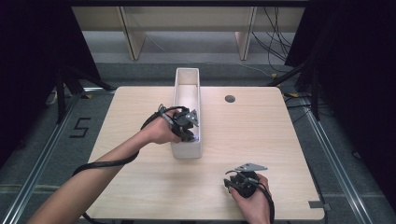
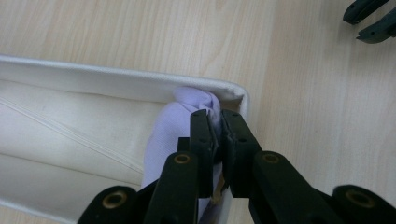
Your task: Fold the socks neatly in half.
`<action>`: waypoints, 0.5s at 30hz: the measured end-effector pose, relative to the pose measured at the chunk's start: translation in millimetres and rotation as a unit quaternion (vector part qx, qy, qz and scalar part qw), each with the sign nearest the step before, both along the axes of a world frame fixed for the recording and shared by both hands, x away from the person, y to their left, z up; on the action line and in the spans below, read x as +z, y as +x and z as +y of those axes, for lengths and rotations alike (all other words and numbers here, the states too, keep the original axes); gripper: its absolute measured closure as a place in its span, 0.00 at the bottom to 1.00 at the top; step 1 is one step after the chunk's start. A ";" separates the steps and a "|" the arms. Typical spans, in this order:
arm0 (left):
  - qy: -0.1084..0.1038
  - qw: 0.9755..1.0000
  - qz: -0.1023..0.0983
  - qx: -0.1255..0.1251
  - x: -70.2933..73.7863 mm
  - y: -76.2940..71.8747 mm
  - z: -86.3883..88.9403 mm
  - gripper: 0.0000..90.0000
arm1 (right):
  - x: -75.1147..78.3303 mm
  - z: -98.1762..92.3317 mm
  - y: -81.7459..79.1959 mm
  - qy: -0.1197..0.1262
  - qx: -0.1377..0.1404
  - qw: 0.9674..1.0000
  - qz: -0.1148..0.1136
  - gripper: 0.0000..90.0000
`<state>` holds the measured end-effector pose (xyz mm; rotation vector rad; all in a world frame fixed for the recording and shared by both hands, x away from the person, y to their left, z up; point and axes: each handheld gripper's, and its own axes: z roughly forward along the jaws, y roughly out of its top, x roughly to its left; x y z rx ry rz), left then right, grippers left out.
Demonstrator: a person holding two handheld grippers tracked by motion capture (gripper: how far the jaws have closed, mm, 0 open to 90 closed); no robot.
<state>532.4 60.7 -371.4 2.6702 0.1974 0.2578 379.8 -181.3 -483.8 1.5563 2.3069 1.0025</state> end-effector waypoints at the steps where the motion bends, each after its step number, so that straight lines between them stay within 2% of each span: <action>1: -0.002 1.000 0.001 0.002 0.2 -0.2 -0.1 0.93 | 0.0 0.0 0.1 -0.002 0.001 1.000 -0.001 0.76; 5: -0.007 1.000 0.006 0.010 1.0 -0.7 -0.8 0.93 | 0.8 1.7 -0.8 0.003 -0.005 1.000 0.007 0.76; 6: -0.009 1.000 0.007 0.011 0.7 -0.3 -0.5 0.93 | 0.0 0.2 0.0 -0.002 0.000 1.000 -0.001 0.76; 12: -0.010 1.000 0.009 0.011 0.0 -0.3 0.3 0.93 | 0.9 0.2 -0.3 -0.011 -0.006 1.000 -0.001 0.76; 13: -0.009 1.000 0.010 0.010 -0.1 -0.3 0.3 0.93 | 1.2 0.3 -0.7 -0.007 -0.003 1.000 0.000 0.76; 14: -0.010 1.000 0.010 0.010 -0.3 -0.2 0.3 0.93 | 0.4 3.0 -1.8 0.009 -0.014 1.000 0.005 0.76; 15: -0.010 1.000 0.011 0.010 -0.5 -0.2 0.3 0.93 | 0.5 3.3 -1.9 0.010 -0.015 1.000 0.007 0.76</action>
